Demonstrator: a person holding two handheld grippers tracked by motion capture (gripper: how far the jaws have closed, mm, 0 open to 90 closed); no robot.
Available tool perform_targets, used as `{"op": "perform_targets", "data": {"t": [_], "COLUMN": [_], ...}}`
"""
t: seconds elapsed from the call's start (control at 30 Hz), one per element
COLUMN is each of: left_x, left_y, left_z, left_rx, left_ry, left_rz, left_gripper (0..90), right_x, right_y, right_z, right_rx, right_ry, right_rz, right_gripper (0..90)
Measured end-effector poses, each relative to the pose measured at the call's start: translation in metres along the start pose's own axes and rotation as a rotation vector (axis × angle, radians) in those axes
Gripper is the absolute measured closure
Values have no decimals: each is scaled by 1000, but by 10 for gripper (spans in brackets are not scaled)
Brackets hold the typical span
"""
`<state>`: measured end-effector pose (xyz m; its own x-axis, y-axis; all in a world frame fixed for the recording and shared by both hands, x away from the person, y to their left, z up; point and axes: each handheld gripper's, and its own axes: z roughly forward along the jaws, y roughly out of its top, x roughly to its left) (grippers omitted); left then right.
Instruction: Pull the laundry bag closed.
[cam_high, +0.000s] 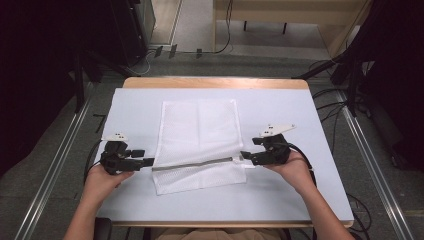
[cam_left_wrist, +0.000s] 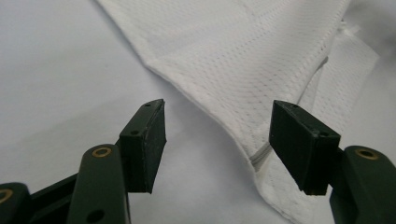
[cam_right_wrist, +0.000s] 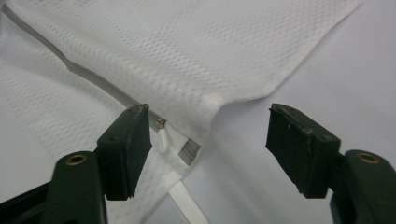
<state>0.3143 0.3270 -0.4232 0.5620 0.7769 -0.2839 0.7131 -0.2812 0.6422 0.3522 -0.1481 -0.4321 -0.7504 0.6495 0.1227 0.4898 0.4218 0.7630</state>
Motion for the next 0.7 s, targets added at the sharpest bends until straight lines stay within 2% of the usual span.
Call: {"op": "perform_targets", "data": {"t": [0.13, 0.23, 0.53, 0.7], "left_x": [5, 9, 18, 22], "left_y": [-1, -2, -5, -6], "left_z": [-4, -5, -7, -8], "left_rx": [-25, -35, -39, -32], "left_ry": [42, 55, 86, 119], "left_rz": [-24, -41, -64, -79], "left_gripper": [358, 355, 353, 350], "right_x": [-8, -17, -38, -46], "right_y": [-4, -6, -16, -21], "right_z": [-8, -14, -25, -27], "right_rx": [-20, -35, -51, -48], "right_ry": [-32, -59, -106, -126], "right_rz": [-7, 22, 64, 80], "right_gripper": [296, 289, 267, 259]}}
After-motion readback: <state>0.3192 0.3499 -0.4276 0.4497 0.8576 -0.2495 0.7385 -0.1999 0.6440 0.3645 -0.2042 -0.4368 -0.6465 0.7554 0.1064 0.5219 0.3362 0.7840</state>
